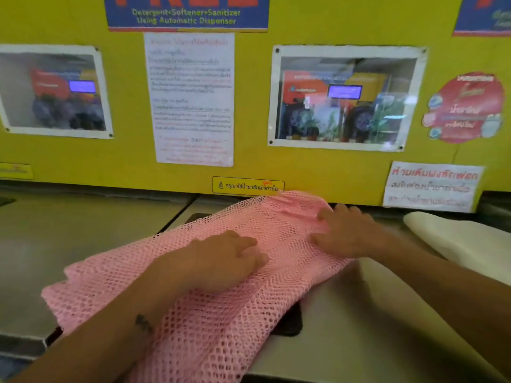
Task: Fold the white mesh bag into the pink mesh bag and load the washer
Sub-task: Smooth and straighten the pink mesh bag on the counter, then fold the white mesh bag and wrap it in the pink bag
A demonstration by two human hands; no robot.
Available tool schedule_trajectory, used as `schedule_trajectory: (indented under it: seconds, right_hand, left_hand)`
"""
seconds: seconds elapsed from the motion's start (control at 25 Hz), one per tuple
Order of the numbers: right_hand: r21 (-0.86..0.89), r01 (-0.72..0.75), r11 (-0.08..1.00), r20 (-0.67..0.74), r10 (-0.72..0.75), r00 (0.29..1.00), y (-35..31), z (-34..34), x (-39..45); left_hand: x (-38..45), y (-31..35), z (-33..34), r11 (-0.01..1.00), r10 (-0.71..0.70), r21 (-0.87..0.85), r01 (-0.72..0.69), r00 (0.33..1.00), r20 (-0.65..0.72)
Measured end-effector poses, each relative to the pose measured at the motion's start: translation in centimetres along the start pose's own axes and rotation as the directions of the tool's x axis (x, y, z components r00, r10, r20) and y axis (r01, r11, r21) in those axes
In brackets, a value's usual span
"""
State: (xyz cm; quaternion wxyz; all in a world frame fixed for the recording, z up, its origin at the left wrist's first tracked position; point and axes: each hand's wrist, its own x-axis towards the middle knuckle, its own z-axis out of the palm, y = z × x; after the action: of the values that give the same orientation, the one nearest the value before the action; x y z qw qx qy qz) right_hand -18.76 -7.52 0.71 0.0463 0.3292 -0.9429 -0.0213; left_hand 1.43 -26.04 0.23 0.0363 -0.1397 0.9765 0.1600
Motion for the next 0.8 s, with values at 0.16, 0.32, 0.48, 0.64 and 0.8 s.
schedule_trajectory:
  seconds: [0.16, 0.32, 0.48, 0.64, 0.8]
  right_hand:
    - [0.029, -0.015, 0.999, 0.143, 0.011, 0.99, 1.0, 0.5, -0.6]
    - [-0.02, 0.019, 1.0, 0.084, -0.018, 0.996, 2.1, -2.8, -2.6]
    - [-0.052, 0.08, 0.995, 0.102, -0.075, 0.992, 6.5, -6.7, -5.5]
    - [-0.034, -0.03, 0.999, 0.167, 0.035, 0.985, 14.4, -9.0, -7.5]
    - [-0.109, -0.18, 0.978, 0.228, 0.201, 0.953, 21.2, -9.2, -8.6]
  left_hand:
    - [0.4, 2.5, 0.2, 0.992, 0.026, 0.126, -0.019, 0.998, -0.054]
    - [-0.2, 6.6, -0.2, 0.981, 0.188, 0.001, -0.192, 0.961, -0.202]
    - [-1.0, 12.0, -0.7, 0.931, 0.314, -0.059, -0.36, 0.873, -0.373]
    - [0.0, 16.9, 0.0, 0.894, 0.316, -0.17, -0.414, 0.853, -0.415]
    - [2.4, 22.3, 1.8, 0.876, 0.299, -0.269, -0.401, 0.888, -0.35]
